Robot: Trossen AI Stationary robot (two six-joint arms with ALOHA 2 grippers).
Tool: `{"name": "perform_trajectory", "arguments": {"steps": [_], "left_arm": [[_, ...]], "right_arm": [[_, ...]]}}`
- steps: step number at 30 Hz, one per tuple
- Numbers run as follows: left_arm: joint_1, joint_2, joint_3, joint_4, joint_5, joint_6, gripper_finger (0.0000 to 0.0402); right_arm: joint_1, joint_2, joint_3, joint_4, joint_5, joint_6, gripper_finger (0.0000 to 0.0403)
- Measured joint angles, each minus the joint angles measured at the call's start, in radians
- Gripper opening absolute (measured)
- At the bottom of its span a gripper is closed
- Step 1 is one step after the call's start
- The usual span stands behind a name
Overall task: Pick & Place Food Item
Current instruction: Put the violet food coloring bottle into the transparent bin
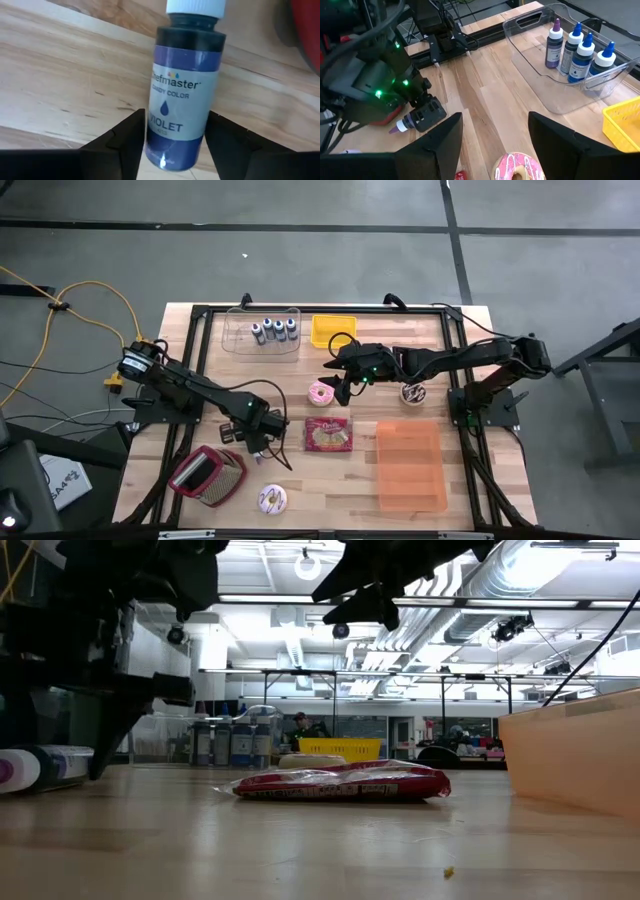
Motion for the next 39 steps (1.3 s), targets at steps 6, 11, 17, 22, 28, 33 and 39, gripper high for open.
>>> {"name": "perform_trajectory", "arguments": {"steps": [6, 11, 17, 22, 28, 33, 39], "left_arm": [[0.0, 0.001, 0.0, -0.003, 0.001, -0.016, 0.015], [0.0, 0.001, 0.0, -0.004, 0.001, -0.038, 0.0147], [0.0, -0.001, 0.0, -0.004, 0.001, -0.1, 0.0145], [0.007, -0.031, 0.0, 0.012, -0.007, -0.168, 0.0145], [0.041, -0.093, 0.0, 0.072, -0.008, -0.267, 0.0145], [0.06, -0.136, 0.0, 0.191, -0.004, -0.349, 0.0145], [0.08, -0.16, 0.001, 0.361, 0.038, -0.507, 0.0145]], "right_arm": [[0.0, 0.0, 0.0, 0.0, 0.0, 0.0, 0.0213], [0.0, 0.0, 0.0, 0.0, 0.0, 0.0, 0.0213], [0.0, 0.0, 0.0, 0.0, 0.0, 0.0, 0.0213], [0.0, 0.0, 0.0, 0.0, 0.0, 0.0, 0.0213], [0.0, 0.0, 0.0, 0.0, 0.0, 0.0, 0.0213], [0.0, 0.0, 0.0, 0.0, 0.0, 0.0, 0.0213], [0.0, 0.0, 0.0, -0.001, 0.0, 0.0, 0.0213]]}}
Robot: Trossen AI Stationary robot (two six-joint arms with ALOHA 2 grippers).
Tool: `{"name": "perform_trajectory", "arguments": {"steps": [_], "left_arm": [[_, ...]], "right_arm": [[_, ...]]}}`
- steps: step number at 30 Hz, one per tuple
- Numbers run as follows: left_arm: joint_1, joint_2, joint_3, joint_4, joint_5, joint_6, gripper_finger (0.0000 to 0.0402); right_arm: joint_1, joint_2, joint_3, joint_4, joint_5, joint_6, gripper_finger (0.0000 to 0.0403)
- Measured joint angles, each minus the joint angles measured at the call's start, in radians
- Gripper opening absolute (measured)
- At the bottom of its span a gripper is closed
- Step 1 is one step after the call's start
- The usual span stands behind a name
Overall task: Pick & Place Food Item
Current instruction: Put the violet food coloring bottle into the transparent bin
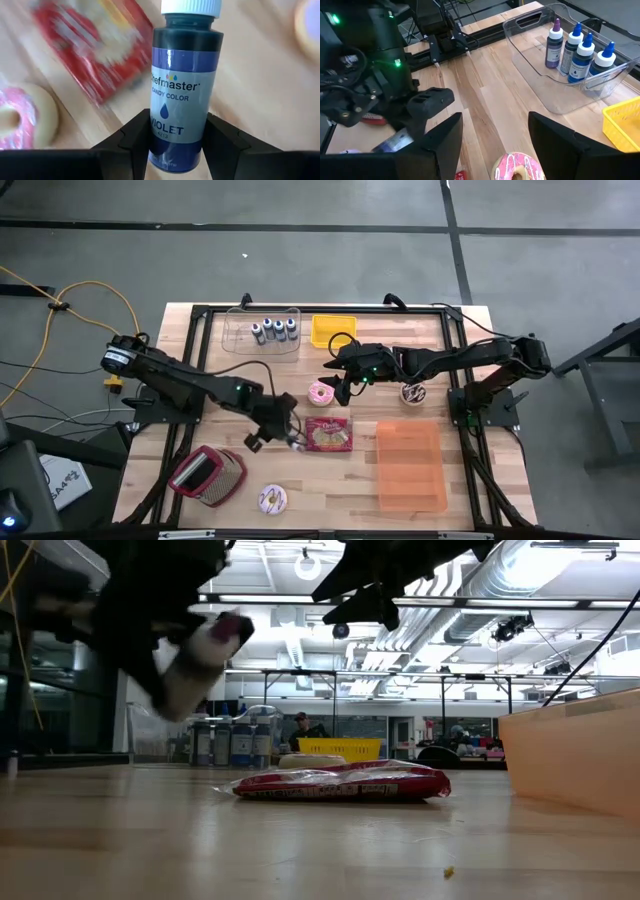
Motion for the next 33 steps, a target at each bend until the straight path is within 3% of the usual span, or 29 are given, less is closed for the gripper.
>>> {"name": "perform_trajectory", "arguments": {"steps": [12, 21, 26, 33], "left_arm": [[0.058, -0.006, 0.0, 0.213, -0.027, -0.16, 0.0145], [0.139, -0.194, -0.033, 0.212, -0.04, -0.201, 0.0145], [0.218, -0.284, -0.097, 0.264, -0.05, -0.312, 0.0145], [0.365, -0.343, -0.214, 0.542, -0.002, -0.476, 0.0145]], "right_arm": [[0.0, 0.0, 0.0, 0.0, 0.0, 0.0, 0.0213], [0.0, 0.0, 0.0, 0.003, 0.0, 0.0, 0.0213], [0.0, 0.0, 0.0, 0.003, 0.0, 0.0, 0.0213], [0.0, 0.0, 0.0, 0.001, 0.0, 0.0, 0.0213]]}}
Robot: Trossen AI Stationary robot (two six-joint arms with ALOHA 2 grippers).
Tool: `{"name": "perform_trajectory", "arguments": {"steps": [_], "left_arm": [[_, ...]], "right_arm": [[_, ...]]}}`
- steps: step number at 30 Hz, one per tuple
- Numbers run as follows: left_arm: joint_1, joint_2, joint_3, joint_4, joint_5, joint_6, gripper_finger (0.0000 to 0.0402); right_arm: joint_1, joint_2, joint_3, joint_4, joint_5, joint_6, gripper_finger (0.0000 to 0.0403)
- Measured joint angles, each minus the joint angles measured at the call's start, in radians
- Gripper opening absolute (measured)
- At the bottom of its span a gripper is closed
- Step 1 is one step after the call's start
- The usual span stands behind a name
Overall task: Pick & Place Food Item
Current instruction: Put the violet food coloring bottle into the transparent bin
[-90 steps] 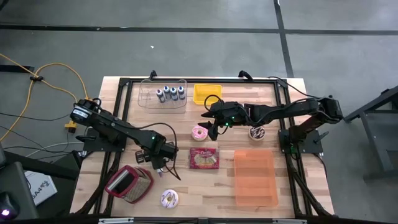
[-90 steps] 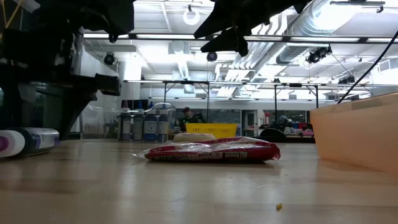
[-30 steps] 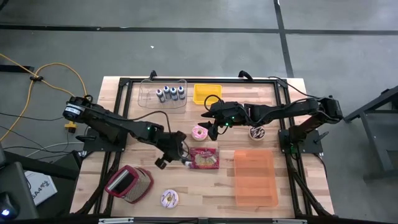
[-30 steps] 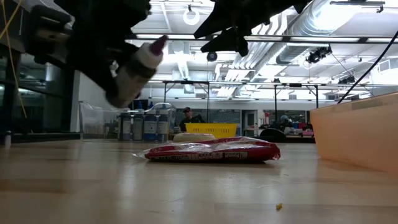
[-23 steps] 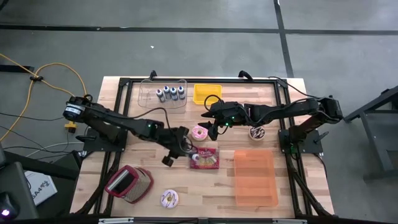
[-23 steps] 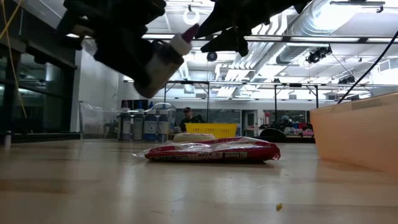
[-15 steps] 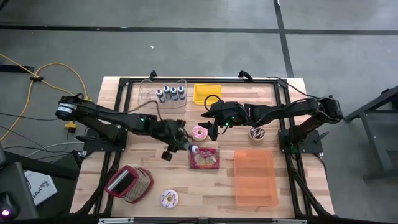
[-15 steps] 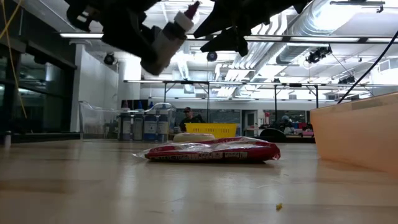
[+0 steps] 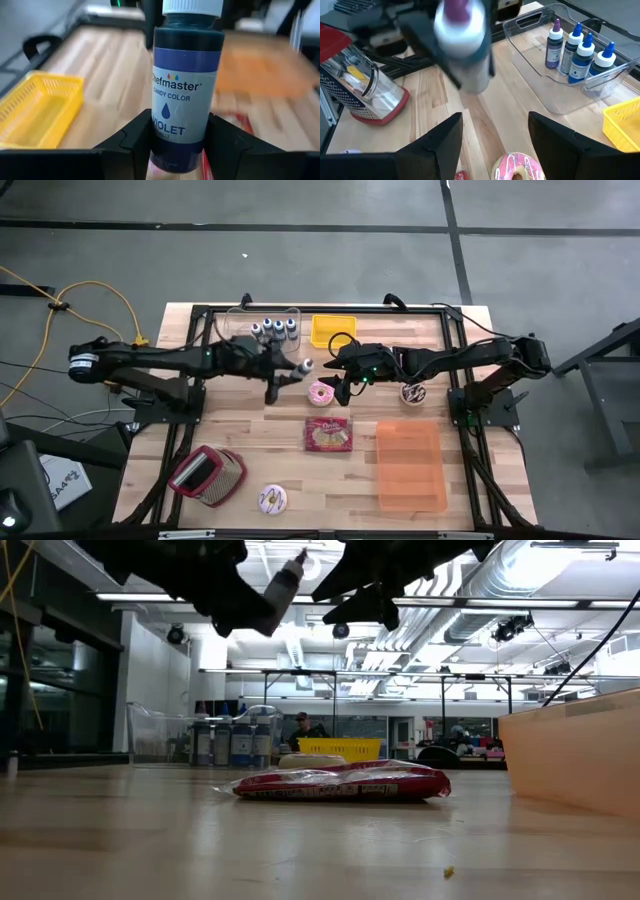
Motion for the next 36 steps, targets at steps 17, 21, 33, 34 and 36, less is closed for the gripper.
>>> {"name": "perform_trajectory", "arguments": {"steps": [17, 21, 33, 34, 36], "left_arm": [[0.054, 0.006, -0.055, 0.275, 0.033, -0.031, 0.0145], [0.054, 0.006, -0.055, 0.275, 0.046, -0.031, 0.0145], [0.054, 0.006, -0.055, 0.275, 0.049, -0.031, 0.0145], [0.054, 0.006, -0.055, 0.275, 0.049, -0.031, 0.0145], [0.054, 0.007, -0.055, 0.275, 0.049, -0.031, 0.0145]], "right_arm": [[0.0, 0.0, 0.0, -0.001, 0.0, 0.0, 0.0213], [-0.002, 0.0, 0.0, -0.001, -0.02, 0.0, 0.0213], [-0.013, 0.0, 0.0, 0.0, -0.05, 0.0, 0.0213], [-0.013, 0.0, 0.0, 0.005, -0.046, 0.0, 0.0213], [-0.014, 0.0, 0.0, 0.033, -0.04, 0.001, 0.0213]]}}
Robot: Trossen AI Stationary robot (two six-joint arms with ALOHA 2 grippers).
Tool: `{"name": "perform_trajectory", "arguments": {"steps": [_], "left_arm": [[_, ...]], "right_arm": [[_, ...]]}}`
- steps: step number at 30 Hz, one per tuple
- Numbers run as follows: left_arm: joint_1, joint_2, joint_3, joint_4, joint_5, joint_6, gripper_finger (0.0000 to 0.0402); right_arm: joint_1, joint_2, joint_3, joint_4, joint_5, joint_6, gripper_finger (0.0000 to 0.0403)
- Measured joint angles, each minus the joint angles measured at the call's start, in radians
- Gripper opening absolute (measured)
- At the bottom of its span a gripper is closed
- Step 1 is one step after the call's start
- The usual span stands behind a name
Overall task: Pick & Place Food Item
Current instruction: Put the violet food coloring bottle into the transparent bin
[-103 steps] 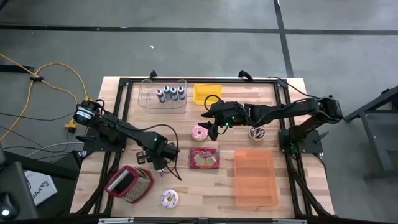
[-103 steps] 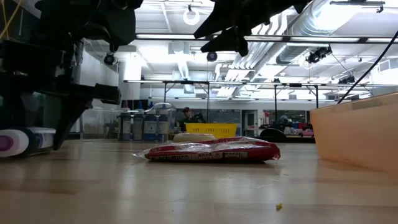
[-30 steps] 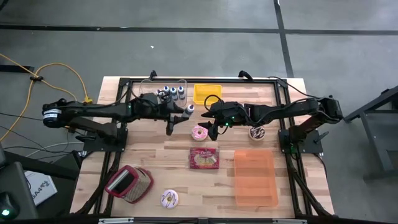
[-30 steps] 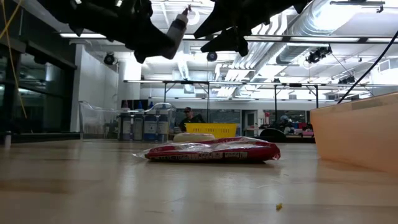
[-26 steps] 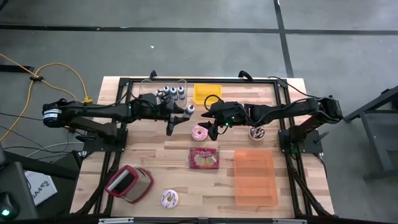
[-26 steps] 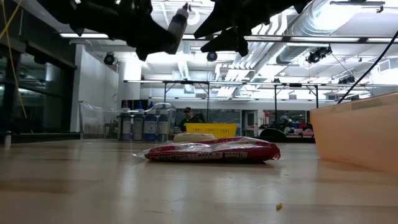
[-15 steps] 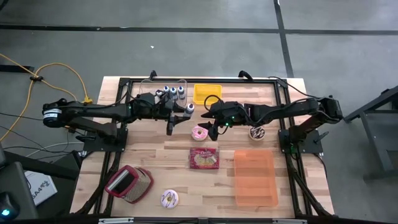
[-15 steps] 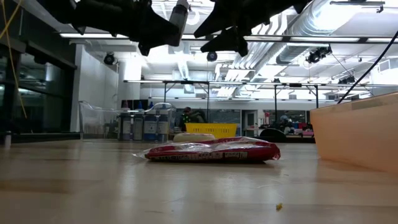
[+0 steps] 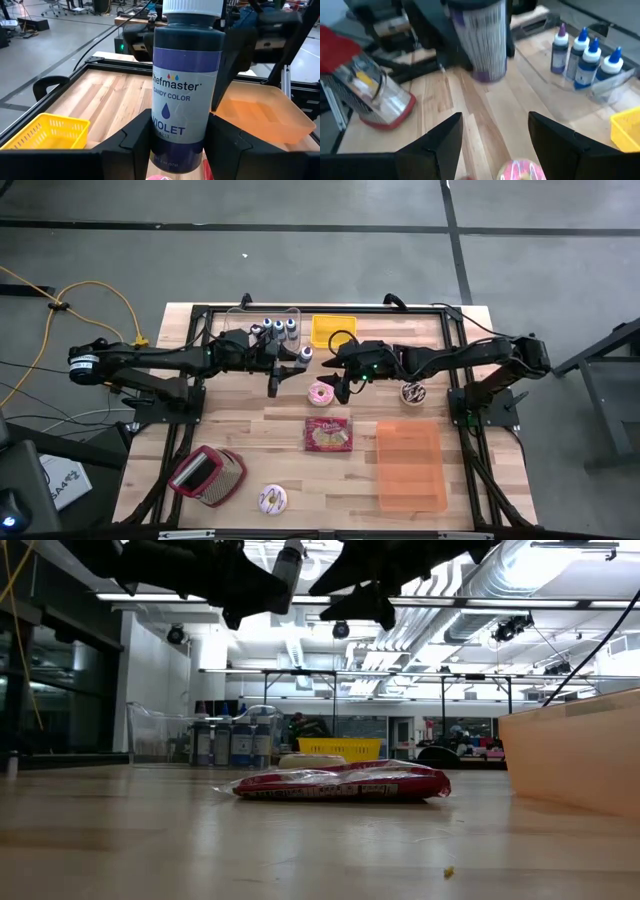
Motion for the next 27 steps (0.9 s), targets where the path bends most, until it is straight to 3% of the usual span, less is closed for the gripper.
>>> {"name": "perform_trajectory", "arguments": {"steps": [9, 18, 27], "left_arm": [[-0.003, 0.0, 0.0, 0.0, 0.023, -0.009, 0.0145], [-0.039, 0.0, 0.0, 0.022, 0.016, -0.001, 0.0145], [-0.043, 0.0, 0.0, 0.064, 0.015, 0.0, 0.0145]], "right_arm": [[0.0, 0.0, 0.0, 0.192, -0.011, 0.033, 0.0213], [-0.001, 0.0, 0.0, 0.216, 0.065, 0.033, 0.0213], [-0.006, 0.0, 0.0, 0.213, 0.037, 0.056, 0.0213]]}}
